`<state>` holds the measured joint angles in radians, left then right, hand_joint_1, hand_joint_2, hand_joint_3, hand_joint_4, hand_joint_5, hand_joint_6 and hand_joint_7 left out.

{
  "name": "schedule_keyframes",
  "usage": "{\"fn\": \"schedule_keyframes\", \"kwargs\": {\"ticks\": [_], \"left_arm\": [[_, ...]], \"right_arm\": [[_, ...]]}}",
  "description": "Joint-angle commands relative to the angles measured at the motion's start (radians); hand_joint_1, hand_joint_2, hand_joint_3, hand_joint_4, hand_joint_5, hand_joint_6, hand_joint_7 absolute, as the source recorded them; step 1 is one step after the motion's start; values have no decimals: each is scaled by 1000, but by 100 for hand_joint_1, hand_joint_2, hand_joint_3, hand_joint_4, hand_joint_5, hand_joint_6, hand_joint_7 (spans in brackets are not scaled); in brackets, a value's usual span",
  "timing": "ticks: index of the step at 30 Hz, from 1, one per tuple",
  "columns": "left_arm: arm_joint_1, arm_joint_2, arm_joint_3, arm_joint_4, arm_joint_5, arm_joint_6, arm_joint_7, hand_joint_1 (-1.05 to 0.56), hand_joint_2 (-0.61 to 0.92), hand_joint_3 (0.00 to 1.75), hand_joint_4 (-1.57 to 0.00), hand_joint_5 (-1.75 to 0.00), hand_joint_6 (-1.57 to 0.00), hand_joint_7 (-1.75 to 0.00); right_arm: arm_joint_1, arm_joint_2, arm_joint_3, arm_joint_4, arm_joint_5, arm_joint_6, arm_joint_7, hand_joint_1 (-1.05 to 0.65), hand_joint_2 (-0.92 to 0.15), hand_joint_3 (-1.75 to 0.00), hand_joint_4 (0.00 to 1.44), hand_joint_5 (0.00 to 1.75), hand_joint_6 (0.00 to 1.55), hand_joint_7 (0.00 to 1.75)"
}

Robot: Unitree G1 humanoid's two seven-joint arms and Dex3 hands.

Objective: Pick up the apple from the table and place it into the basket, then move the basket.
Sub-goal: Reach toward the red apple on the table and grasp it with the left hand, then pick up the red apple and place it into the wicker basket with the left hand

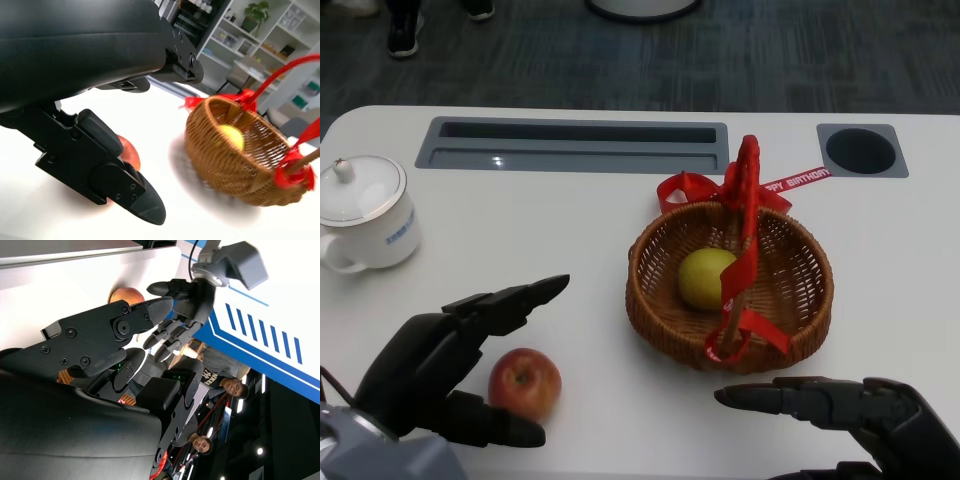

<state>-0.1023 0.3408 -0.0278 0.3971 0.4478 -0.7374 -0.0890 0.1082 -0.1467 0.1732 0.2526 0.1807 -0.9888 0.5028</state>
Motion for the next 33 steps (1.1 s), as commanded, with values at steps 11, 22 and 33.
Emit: {"fn": "schedule_keyframes", "kwargs": {"ticks": [11, 22, 33], "left_arm": [[-255, 28, -167, 538, 141, -69, 278, -66, 61, 0, -39, -2, -36, -1], [-295, 12, -231, 688, 100, -76, 279, -64, 62, 0, -42, -1, -37, -1], [-303, -53, -197, 751, -13, -186, 322, -21, 69, 1, -111, -10, -94, -8]], "right_arm": [[6, -13, -5, -16, 8, -8, -3, -45, -81, 0, 86, 0, 79, 0], [8, -17, -8, -30, 8, 0, -4, -45, -82, 0, 88, 1, 79, 0], [8, -14, -3, -26, 16, -7, -2, -45, -81, 0, 86, 0, 79, 0]]}}
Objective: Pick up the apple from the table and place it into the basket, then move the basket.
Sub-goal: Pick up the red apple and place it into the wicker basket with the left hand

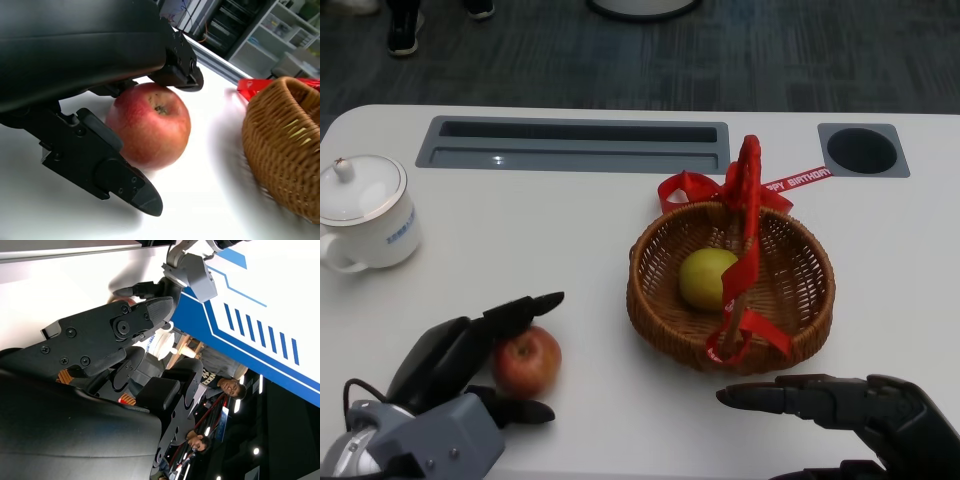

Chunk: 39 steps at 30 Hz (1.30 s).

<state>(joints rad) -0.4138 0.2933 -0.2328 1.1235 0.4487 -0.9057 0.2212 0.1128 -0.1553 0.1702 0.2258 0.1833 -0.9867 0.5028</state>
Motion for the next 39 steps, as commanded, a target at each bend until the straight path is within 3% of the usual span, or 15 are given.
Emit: {"fn": "schedule_keyframes", "kwargs": {"ticks": [1, 5, 18, 26, 33, 39], "left_arm": [[5, -7, 7, 28, -14, -16, 19, -15, 71, 1, -119, -10, -101, -8], [3, -4, 7, 23, -17, -8, 36, -8, 76, 1, -129, -7, -115, -7], [57, -8, 52, -75, -88, -66, 19, -8, 78, 0, -130, -2, -115, -1], [180, -14, 109, -420, -234, -53, -114, -15, 78, 0, -131, -2, -116, -1], [277, -35, 141, -800, -278, 122, -181, -14, 77, 0, -131, -1, -116, 0], [298, -70, 142, -971, -297, 217, -218, -13, 77, 0, -132, -1, -117, -1]], "right_arm": [[3, -4, 0, 2, 13, -8, -3, -45, -81, 0, 86, 0, 79, 0], [5, -3, 0, 3, 9, -6, -4, -45, -82, 0, 85, 0, 79, 0], [7, 0, 3, 8, 16, -9, -1, -45, -82, 0, 86, 0, 79, 0], [4, -2, 6, 13, 22, -5, 6, -44, -83, 0, 86, 0, 79, 0], [8, 1, 6, 10, 20, -4, 5, -45, -83, 0, 86, 0, 79, 0], [10, 3, 7, 6, 14, -2, 3, -44, -83, 0, 87, 0, 80, 0]]}}
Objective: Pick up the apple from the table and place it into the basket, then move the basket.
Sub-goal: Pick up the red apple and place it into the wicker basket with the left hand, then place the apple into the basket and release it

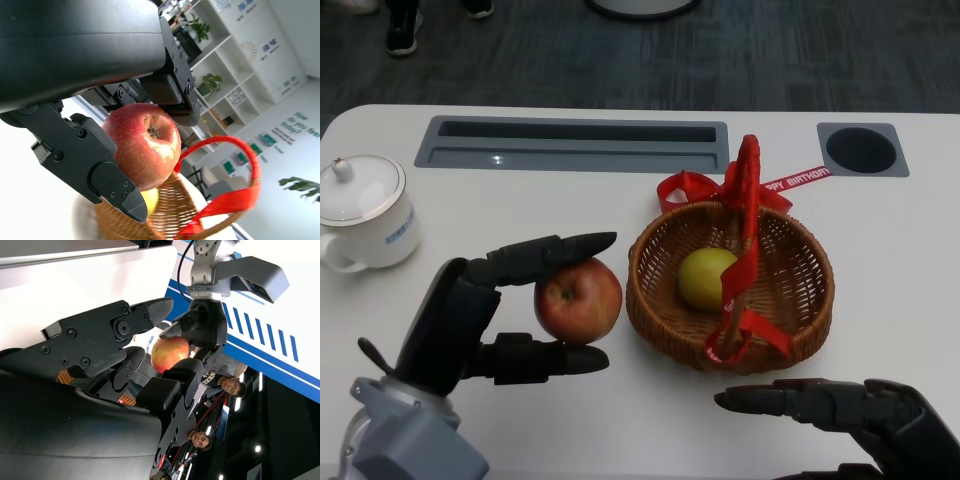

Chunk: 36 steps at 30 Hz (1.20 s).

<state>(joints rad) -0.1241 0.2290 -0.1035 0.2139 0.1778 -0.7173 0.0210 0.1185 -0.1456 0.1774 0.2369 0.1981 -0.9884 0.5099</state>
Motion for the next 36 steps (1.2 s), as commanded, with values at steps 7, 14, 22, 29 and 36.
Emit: {"fn": "schedule_keyframes", "kwargs": {"ticks": [7, 14, 22, 29, 36], "left_arm": [[-51, -49, -4, -95, -24, 33, -46, -11, 76, 0, -132, -1, -118, -1], [-159, -96, -28, -11, -16, 44, -72, -12, 76, 0, -132, -1, -117, 0], [-352, -141, -42, 293, 46, -15, -44, -19, 77, 0, -131, 0, -116, 0], [-486, -179, -60, 586, 90, -75, -9, -14, 77, 1, -131, 0, -116, 0], [-546, -210, -83, 754, 121, -126, 26, -13, 77, 0, -129, 0, -116, 0]], "right_arm": [[1, 0, 3, 1, 5, -2, -2, -44, -83, 0, 87, 0, 80, 0], [15, 0, 4, -13, -7, 1, -8, -44, -83, 0, 87, 0, 80, 0], [29, 0, 9, -27, 1, 10, -10, -45, -83, 0, 87, 0, 81, 0], [45, -5, 6, -46, -6, 14, -20, -46, -84, 0, 87, 0, 81, 0], [65, -4, 5, -70, -23, 24, -34, -45, -84, 0, 87, 0, 81, 0]]}}
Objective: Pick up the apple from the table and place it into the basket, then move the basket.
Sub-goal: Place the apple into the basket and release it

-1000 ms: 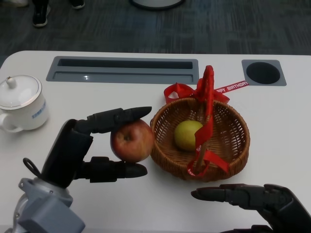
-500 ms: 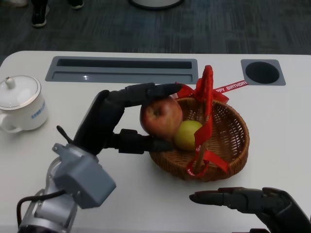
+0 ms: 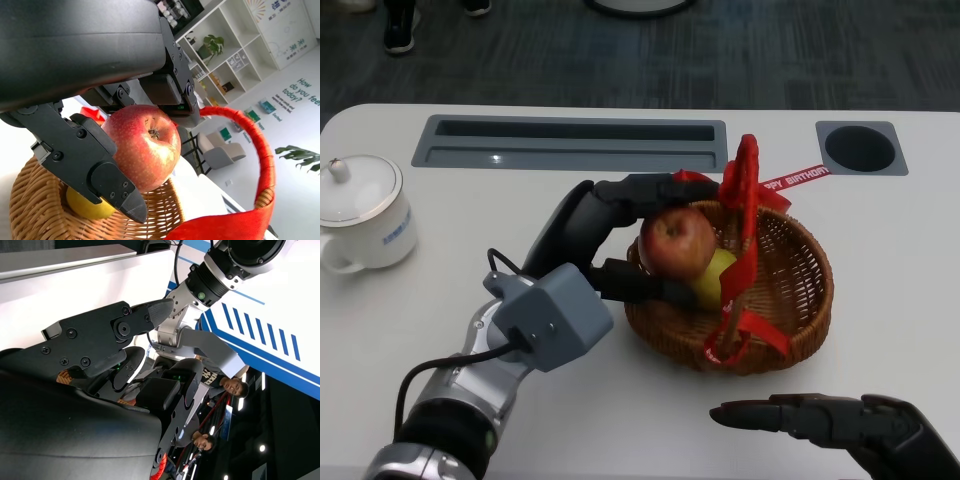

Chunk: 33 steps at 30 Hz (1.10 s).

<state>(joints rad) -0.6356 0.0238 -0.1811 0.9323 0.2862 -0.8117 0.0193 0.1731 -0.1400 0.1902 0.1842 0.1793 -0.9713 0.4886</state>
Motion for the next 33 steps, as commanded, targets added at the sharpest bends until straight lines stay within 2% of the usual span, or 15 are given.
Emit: {"fn": "schedule_keyframes", "kwargs": {"ticks": [1, 10, 12, 14, 19, 22, 24, 28, 33], "left_arm": [[-37, -7, -10, 48, 19, -35, 32, -14, 77, 0, -129, 0, -116, 0], [-32, -19, -18, 76, 36, -32, 46, -17, 78, 0, -126, 0, -112, 0], [-30, -20, -16, 74, 33, -38, 45, -20, 77, 0, -121, 0, -107, 0], [-27, -21, -14, 68, 31, -41, 44, -23, 75, 0, -110, 0, -96, 0], [-21, -4, -24, 30, 52, -31, 44, -37, 72, 0, -67, 0, -61, 0], [-14, 24, -37, -25, 55, 2, -1, -51, 72, 0, -38, 0, -36, 0], [-11, 47, -46, -62, 54, 15, -36, -58, 72, 0, -24, 0, -23, 0], [-8, 90, -52, -129, 31, 31, -116, -66, 72, 0, -10, 0, -10, 0], [11, 118, -44, -214, -3, 68, -184, -71, 69, 0, -7, 0, -8, 0]], "right_arm": [[12, -10, -8, -19, -5, 7, -14, -45, -84, 0, 87, 0, 81, 0], [14, -13, -8, -20, -4, 7, -20, -46, -84, 0, 88, 0, 80, 0], [13, -14, -8, -19, -5, 7, -21, -46, -84, 0, 88, 0, 80, 0], [14, -14, -8, -19, -5, 8, -20, -46, -84, 0, 88, 0, 80, 0], [13, -14, -7, -16, -2, 5, -19, -46, -84, 0, 88, 0, 80, 0], [13, -14, -4, -15, 3, 7, -16, -46, -84, 0, 88, 0, 81, 0], [13, -14, -3, -15, 4, 11, -15, -46, -84, 0, 88, 0, 81, 0], [11, -15, -2, -16, 3, 16, -15, -46, -84, 0, 88, 0, 81, 0], [16, -19, -5, -28, -5, 23, -18, -48, -84, 0, 90, 1, 81, 0]]}}
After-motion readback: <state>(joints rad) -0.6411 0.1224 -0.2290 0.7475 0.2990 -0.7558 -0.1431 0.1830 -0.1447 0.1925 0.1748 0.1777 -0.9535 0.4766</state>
